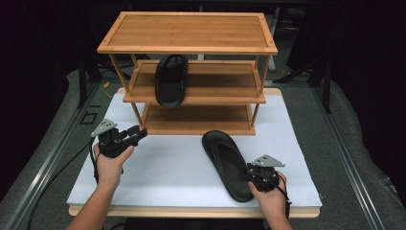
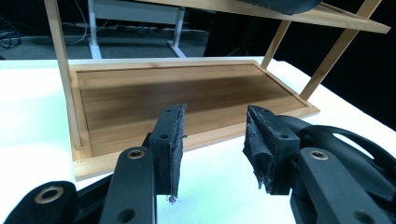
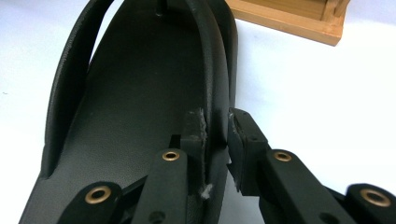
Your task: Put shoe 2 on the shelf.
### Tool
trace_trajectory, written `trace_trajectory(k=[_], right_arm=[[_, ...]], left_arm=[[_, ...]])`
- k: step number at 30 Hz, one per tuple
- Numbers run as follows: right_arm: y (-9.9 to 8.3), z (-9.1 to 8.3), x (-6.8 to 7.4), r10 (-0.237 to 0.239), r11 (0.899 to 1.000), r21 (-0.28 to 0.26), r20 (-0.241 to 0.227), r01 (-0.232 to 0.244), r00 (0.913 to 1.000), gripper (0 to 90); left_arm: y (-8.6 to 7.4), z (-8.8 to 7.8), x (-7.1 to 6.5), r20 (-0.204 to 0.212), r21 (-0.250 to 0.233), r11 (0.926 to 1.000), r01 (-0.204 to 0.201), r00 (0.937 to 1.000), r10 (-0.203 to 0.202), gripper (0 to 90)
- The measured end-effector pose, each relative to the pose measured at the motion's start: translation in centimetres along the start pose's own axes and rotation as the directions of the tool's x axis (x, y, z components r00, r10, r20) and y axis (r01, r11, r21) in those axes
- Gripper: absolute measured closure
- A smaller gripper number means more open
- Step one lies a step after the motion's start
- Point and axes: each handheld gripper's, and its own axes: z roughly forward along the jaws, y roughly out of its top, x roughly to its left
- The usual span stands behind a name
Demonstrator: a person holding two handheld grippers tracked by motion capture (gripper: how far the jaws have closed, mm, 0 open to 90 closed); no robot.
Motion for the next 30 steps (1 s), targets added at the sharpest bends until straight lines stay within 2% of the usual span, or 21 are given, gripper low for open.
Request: trace_trajectory(k=[7, 10, 14, 21, 30], right_arm=[[0.30, 0.03, 0.21, -0.021, 1.000, 0.020, 0.018, 0.020, 0.9996, 79.9], [0.48, 0.14, 0.23, -0.015, 1.000, 0.025, 0.019, 0.015, 0.9997, 81.0], [0.69, 0.15, 0.33, -0.042, 0.999, 0.033, 0.045, 0.041, 0.9981, 83.2], [0.78, 0.04, 0.35, -0.023, 0.999, 0.028, 0.040, 0.022, 0.9989, 84.3], [0.85, -0.33, 0.30, 0.011, 1.000, 0.008, 0.003, -0.011, 0.9999, 85.0]], left_arm=[[-0.12, -0.11, 0.24, -0.001, 0.001, 1.0000, 0.006, 1.0000, -0.006, 56.5], [-0.11, -0.13, 0.24, 0.000, 0.002, 0.9999, 0.010, 0.9999, -0.010, 56.3], [-0.12, -0.09, 0.19, 0.001, 0.003, 1.0000, 0.009, 1.0000, -0.009, 56.3], [-0.09, -0.19, 0.44, -0.005, -0.003, 0.9998, 0.017, 0.9998, -0.017, 56.4], [-0.11, -0.29, 0.64, -0.007, -0.007, 0.9997, 0.025, 0.9997, -0.025, 56.5]])
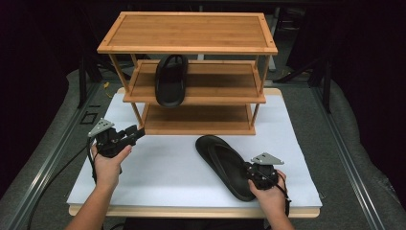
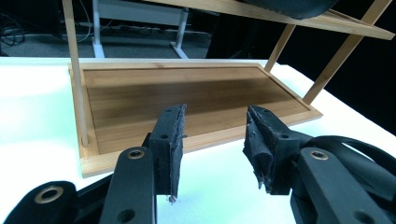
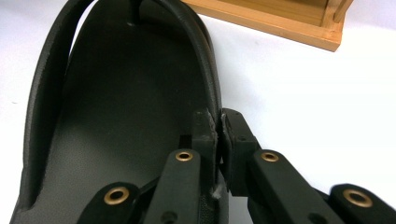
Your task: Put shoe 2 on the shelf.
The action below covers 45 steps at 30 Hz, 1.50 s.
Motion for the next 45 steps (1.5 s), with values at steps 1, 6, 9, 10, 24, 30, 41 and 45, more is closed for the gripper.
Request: trace_trajectory(k=[1, 6, 9, 10, 24, 30, 41, 45], right_arm=[[0.1, -0.2, 0.0, 0.003, 1.000, 0.005, 0.000, -0.003, 1.0000, 84.9], [0.3, -0.8, 0.3, 0.026, 0.999, -0.046, -0.016, -0.027, 0.9995, 84.9], [0.5, -1.2, 0.4, 0.039, 0.998, -0.057, -0.032, -0.041, 0.9987, 84.9], [0.5, -1.3, 0.5, 0.039, 0.997, -0.062, -0.038, -0.042, 0.9985, 84.9], [1.9, -4.0, 1.0, 0.046, 0.979, -0.196, -0.052, -0.055, 0.9976, 84.8], [2.5, -6.1, 0.9, 0.067, 0.947, -0.311, -0.063, -0.083, 0.9958, 84.9], [4.6, -8.5, 0.3, 0.088, 0.901, -0.423, -0.048, -0.100, 0.9950, 84.9], [6.0, -8.8, 0.0, 0.090, 0.888, -0.449, -0.046, -0.101, 0.9949, 84.9]], left_arm=[[0.0, 0.0, 0.0, 0.000, -0.001, 1.0000, 0.000, 1.0000, 0.000, 56.5], [0.0, -0.1, 0.1, -0.003, -0.004, 1.0000, 0.003, 1.0000, -0.003, 56.5], [0.0, -0.1, 0.1, -0.005, -0.002, 1.0000, 0.005, 1.0000, -0.005, 56.3], [0.0, -0.1, 0.1, -0.006, -0.002, 1.0000, 0.006, 1.0000, -0.006, 56.0], [0.2, -0.4, 0.3, -0.012, -0.017, 0.9997, 0.017, 0.9998, -0.017, 55.0], [0.2, -0.5, 0.3, -0.016, -0.020, 0.9997, 0.017, 0.9997, -0.017, 54.9], [0.1, -0.5, 0.2, -0.018, -0.024, 0.9995, 0.020, 0.9996, -0.021, 54.9], [0.1, -0.5, 0.2, -0.018, -0.024, 0.9995, 0.020, 0.9996, -0.021, 54.9]])
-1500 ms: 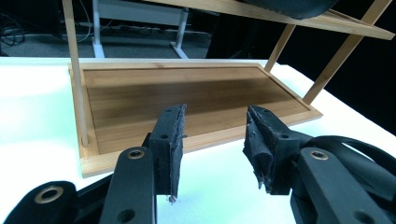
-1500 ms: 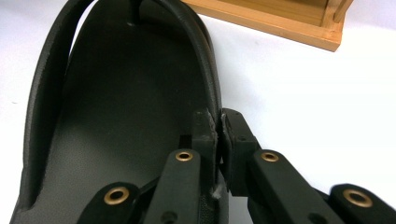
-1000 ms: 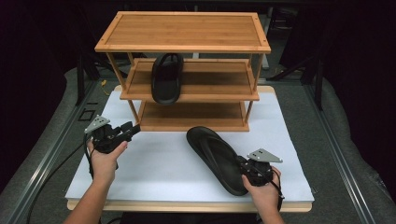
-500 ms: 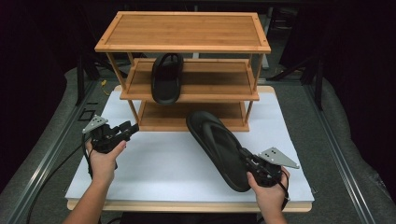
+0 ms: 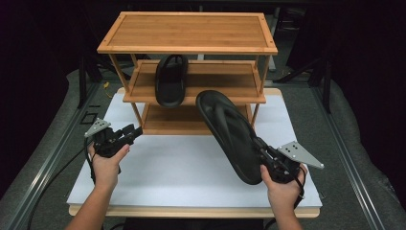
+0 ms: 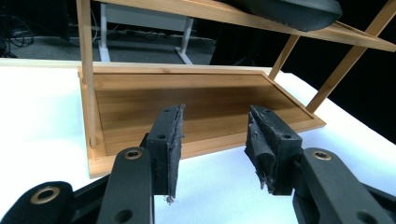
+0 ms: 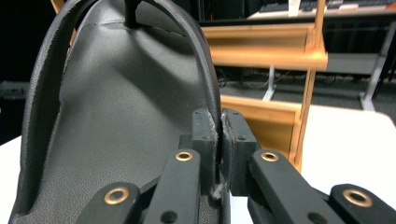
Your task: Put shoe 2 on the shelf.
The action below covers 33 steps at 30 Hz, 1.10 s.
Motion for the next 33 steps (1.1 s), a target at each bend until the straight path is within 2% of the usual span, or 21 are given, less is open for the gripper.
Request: trace_trajectory(k=[7, 11, 22, 29, 33], right_arm=[[2.4, 1.5, -0.1, -0.023, 0.999, -0.021, 0.010, 0.024, 0.9997, 84.9], [3.5, 3.1, -0.6, -0.005, 0.999, -0.038, 0.023, 0.006, 0.9997, 84.9], [6.0, 7.7, -1.3, -0.028, 1.000, 0.013, 0.075, 0.027, 0.9968, 84.9], [7.8, 10.4, -1.6, -0.011, 1.000, 0.016, 0.094, 0.009, 0.9955, 84.8], [8.2, 11.9, -1.7, -0.002, 0.999, 0.034, 0.111, -0.001, 0.9938, 84.8]], left_arm=[[0.0, 0.0, 0.1, 0.001, -0.002, 1.0000, 0.006, 1.0000, -0.006, 54.9], [0.0, -0.1, 0.2, 0.001, -0.003, 0.9999, 0.010, 1.0000, -0.010, 54.9], [0.1, 0.0, 0.2, -0.014, -0.006, 1.0000, 0.000, 0.9999, 0.000, 51.5], [0.0, 0.1, 0.2, -0.002, -0.011, 0.9999, 0.000, 1.0000, 0.000, 47.4], [0.0, 0.1, 0.1, 0.005, -0.016, 0.9999, 0.002, 1.0000, -0.002, 46.5]])
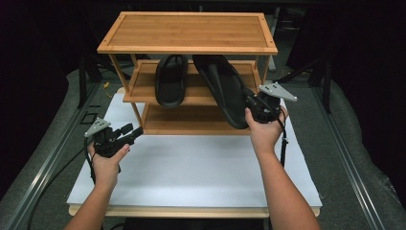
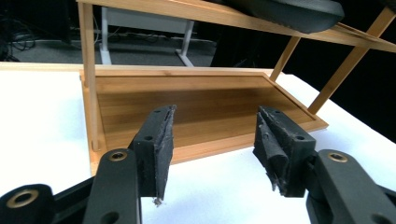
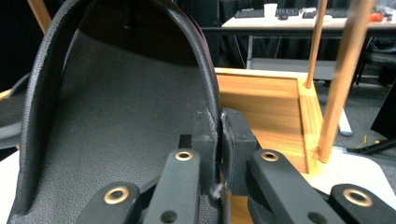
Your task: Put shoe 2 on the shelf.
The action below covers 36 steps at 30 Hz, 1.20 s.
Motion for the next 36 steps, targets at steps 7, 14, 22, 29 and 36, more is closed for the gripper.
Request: trace_trajectory(k=[7, 14, 22, 29, 36], right_arm=[[0.1, 2.2, 0.1, 0.023, 0.999, 0.030, 0.026, -0.024, 0.9994, 84.8], [0.7, 3.7, 0.7, 0.033, 0.999, 0.037, 0.041, -0.035, 0.9986, 84.8], [1.1, 5.2, 1.3, 0.023, 0.999, 0.045, 0.066, -0.026, 0.9976, 84.7], [1.1, 6.8, 1.3, 0.022, 0.998, 0.056, 0.103, -0.027, 0.9945, 84.6], [1.3, 7.3, 1.5, 0.036, 0.996, 0.079, 0.152, -0.049, 0.9877, 83.5]], left_arm=[[0.2, -0.4, -0.1, 0.022, -0.019, 0.9998, -0.011, 0.9997, 0.011, 48.2], [0.3, -0.4, -0.3, 0.030, -0.005, 0.9992, -0.041, 0.9987, 0.041, 53.5], [0.2, -0.3, -0.1, 0.015, -0.001, 0.9997, -0.026, 0.9995, 0.026, 53.7], [0.2, -0.3, -0.1, 0.015, -0.007, 0.9996, -0.028, 0.9995, 0.028, 53.3], [0.1, -0.1, -0.1, 0.014, 0.001, 0.9996, -0.029, 0.9995, 0.029, 53.1]])
